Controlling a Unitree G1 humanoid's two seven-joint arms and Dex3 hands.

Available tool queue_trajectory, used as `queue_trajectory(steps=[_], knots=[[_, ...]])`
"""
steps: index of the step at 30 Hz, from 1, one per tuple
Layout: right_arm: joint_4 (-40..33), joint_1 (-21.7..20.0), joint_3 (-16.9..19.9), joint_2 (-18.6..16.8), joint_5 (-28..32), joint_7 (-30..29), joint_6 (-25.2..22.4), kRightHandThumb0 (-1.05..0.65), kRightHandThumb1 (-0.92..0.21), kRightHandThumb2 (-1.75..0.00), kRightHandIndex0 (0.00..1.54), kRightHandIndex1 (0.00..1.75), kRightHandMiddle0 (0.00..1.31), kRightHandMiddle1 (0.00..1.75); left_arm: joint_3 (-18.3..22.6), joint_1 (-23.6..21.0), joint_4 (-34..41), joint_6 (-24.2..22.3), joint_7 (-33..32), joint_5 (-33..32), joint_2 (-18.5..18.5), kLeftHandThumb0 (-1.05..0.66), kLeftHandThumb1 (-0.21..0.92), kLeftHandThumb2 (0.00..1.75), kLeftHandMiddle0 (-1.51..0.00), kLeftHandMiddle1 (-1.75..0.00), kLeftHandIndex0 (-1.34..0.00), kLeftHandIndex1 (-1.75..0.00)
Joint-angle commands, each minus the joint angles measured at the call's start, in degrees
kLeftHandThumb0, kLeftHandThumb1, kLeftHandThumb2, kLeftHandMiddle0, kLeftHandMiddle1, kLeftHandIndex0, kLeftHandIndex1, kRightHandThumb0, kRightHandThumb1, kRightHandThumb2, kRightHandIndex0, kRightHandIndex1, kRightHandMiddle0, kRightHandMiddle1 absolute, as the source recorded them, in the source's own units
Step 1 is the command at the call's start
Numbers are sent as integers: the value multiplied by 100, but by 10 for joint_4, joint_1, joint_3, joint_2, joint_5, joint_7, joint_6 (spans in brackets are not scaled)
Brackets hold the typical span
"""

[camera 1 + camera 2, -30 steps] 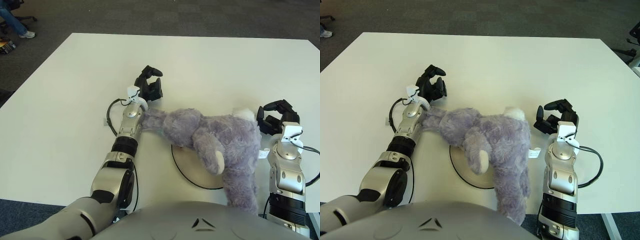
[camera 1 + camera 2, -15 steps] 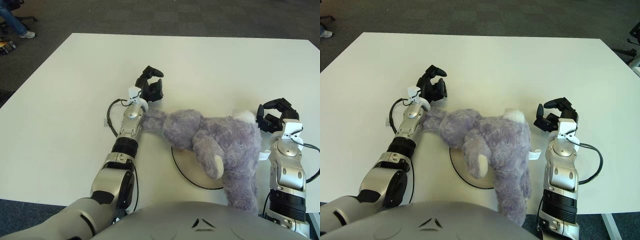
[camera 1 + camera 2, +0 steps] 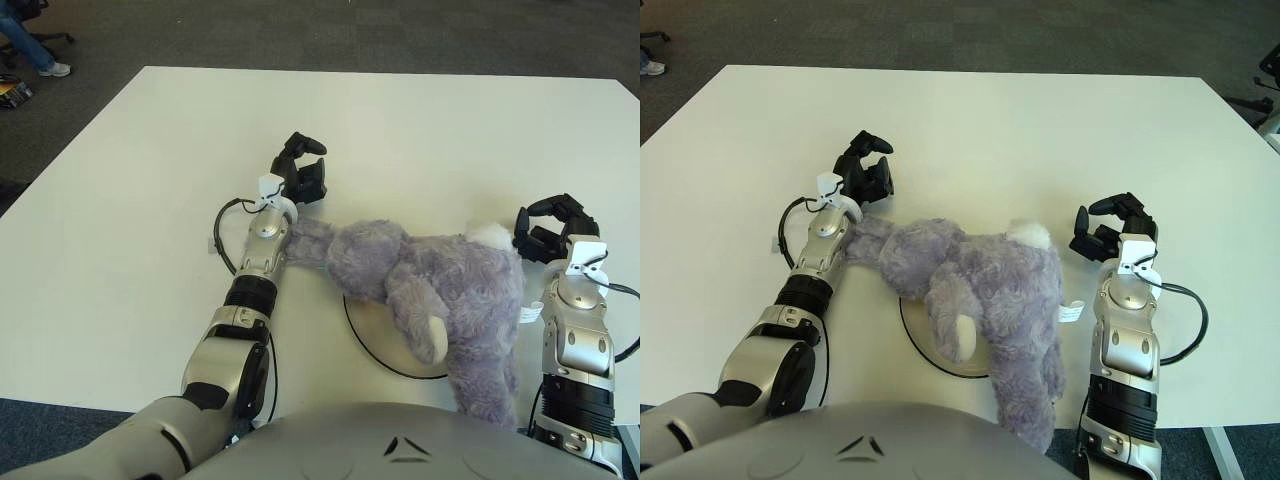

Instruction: Put the doll into the plate.

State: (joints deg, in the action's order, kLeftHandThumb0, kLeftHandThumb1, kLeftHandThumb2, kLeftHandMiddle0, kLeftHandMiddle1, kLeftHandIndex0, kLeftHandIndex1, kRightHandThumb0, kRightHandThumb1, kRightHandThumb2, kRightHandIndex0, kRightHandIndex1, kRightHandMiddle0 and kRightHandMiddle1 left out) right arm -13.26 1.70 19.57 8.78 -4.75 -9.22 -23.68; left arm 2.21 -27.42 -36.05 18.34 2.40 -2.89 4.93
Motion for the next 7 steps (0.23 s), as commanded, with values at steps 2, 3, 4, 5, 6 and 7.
queue_trajectory(steps=[2, 3, 4, 5, 6, 7], knots=[[21, 2, 3, -1, 10, 5, -12, -48, -33, -129, 115, 175, 60, 175, -5, 26, -11, -16, -4, 2, 8, -42, 53, 105, -110, -175, -45, -175], [21, 1, 3, -1, 10, 6, -12, -48, -34, -129, 115, 175, 60, 175, -5, 26, -10, -16, -3, 2, 8, -42, 53, 105, -110, -175, -45, -175], [22, 1, 3, -1, 10, 6, -12, -48, -34, -129, 115, 175, 60, 175, -5, 26, -10, -16, -2, 1, 8, -42, 53, 105, -110, -175, -45, -175], [22, 1, 3, -1, 9, 6, -13, -48, -34, -129, 115, 175, 60, 175, -5, 26, -10, -16, -1, 0, 8, -42, 53, 105, -110, -175, -45, -175], [22, 1, 2, -1, 9, 6, -13, -48, -34, -129, 115, 175, 60, 175, -4, 26, -10, -16, -1, 0, 8, -42, 53, 105, -110, -175, -45, -175], [22, 1, 2, -1, 9, 6, -13, -48, -34, -129, 115, 175, 60, 175, -4, 26, -10, -16, -1, 0, 9, -41, 53, 105, -110, -175, -45, -175]])
